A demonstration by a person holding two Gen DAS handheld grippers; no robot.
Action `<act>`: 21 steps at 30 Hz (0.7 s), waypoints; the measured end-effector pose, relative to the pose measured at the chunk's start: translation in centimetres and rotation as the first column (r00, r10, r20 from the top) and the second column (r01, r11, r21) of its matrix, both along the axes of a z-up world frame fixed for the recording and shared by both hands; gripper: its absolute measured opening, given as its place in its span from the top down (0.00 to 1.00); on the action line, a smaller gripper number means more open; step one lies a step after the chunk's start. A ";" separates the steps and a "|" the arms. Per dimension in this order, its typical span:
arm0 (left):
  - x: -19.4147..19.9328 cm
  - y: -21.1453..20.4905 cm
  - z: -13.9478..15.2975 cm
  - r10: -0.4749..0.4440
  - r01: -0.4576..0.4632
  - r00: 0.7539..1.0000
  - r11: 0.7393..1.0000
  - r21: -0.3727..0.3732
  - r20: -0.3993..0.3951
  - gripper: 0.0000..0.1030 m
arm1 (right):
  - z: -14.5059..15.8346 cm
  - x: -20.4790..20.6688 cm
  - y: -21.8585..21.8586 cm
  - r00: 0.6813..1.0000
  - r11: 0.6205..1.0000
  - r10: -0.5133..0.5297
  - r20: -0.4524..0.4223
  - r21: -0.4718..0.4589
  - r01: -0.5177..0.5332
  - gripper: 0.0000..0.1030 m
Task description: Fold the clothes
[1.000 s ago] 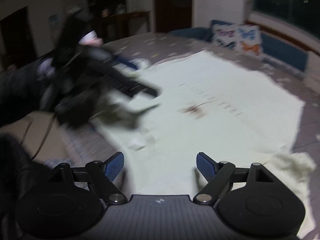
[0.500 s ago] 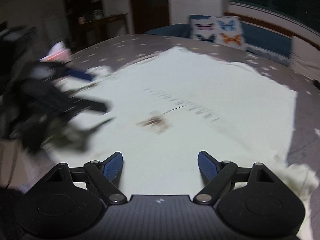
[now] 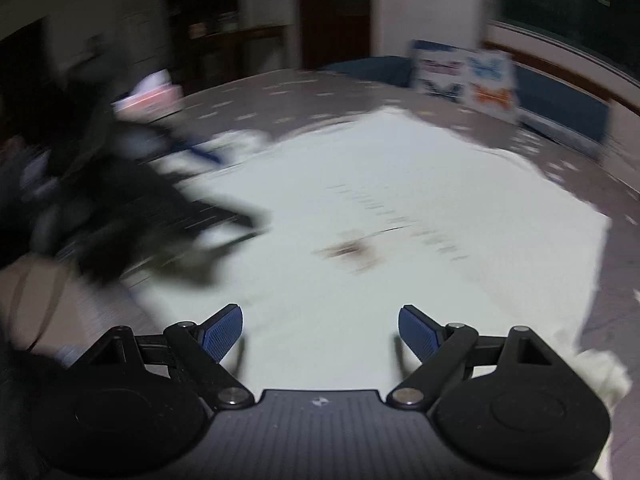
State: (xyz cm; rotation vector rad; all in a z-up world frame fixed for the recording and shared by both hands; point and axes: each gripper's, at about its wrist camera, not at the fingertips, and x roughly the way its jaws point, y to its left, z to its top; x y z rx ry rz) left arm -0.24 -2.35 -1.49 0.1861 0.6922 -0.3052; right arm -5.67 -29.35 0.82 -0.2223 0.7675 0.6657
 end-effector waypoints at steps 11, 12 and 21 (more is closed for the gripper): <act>0.2 1.1 -0.2 0.034 -0.034 0.999 0.999 0.001 -0.015 0.00 | -1.5 2.6 -0.1 0.999 0.999 -0.014 -0.052 0.045 0.016 0.14; 0.3 1.2 -0.3 0.037 -0.037 0.999 0.999 0.000 -0.016 0.00 | -1.5 1.7 0.3 0.998 0.999 0.022 -0.058 0.046 -0.020 0.14; 0.4 1.5 -0.3 0.045 -0.045 0.999 0.999 -0.008 -0.023 0.00 | -0.1 0.7 1.7 0.993 0.994 0.110 -0.031 0.009 -0.109 0.15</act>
